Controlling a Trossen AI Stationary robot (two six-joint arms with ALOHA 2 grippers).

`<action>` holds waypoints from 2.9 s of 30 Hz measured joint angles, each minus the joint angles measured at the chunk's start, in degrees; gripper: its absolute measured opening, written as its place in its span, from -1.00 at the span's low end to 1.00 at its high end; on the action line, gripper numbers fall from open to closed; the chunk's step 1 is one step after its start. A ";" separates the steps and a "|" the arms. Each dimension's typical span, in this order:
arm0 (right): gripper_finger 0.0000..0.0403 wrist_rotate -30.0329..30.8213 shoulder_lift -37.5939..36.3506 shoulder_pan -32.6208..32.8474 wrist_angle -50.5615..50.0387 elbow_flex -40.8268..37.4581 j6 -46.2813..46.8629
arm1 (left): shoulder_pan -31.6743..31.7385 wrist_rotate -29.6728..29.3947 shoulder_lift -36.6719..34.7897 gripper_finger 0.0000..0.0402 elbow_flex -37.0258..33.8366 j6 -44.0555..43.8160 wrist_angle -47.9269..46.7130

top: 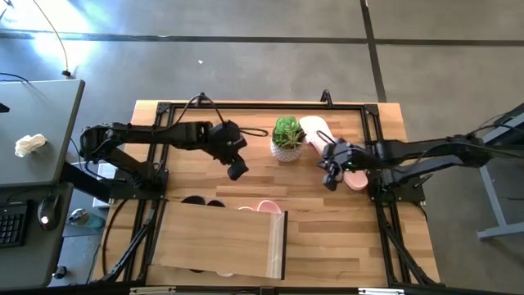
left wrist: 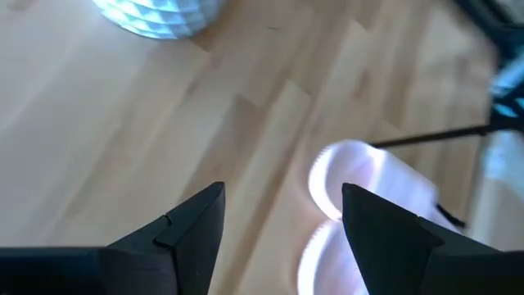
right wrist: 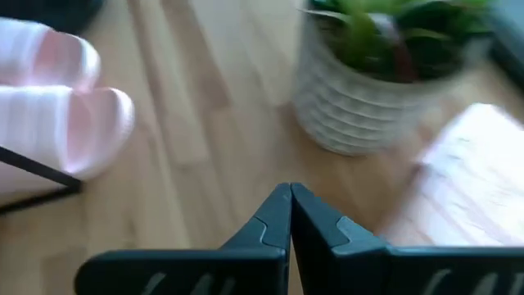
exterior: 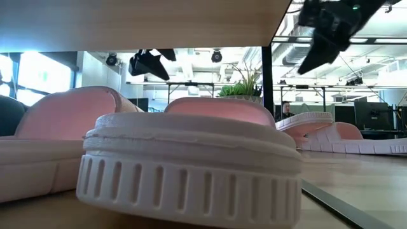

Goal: Pick and place slides into the shelf
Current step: Put the pink slide on the shelf

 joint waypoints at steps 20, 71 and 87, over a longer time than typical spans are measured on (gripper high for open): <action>-0.81 15.29 -2.10 5.90 -10.38 0.00 0.44 | 2.88 37.95 3.47 0.14 -2.00 16.43 7.75; -0.10 30.65 28.05 4.62 -12.78 0.04 -2.44 | 3.09 50.78 5.16 0.14 -2.20 18.07 9.92; -0.49 40.37 31.06 0.95 -18.05 1.07 7.13 | 3.09 49.23 5.16 0.14 -2.19 17.88 9.88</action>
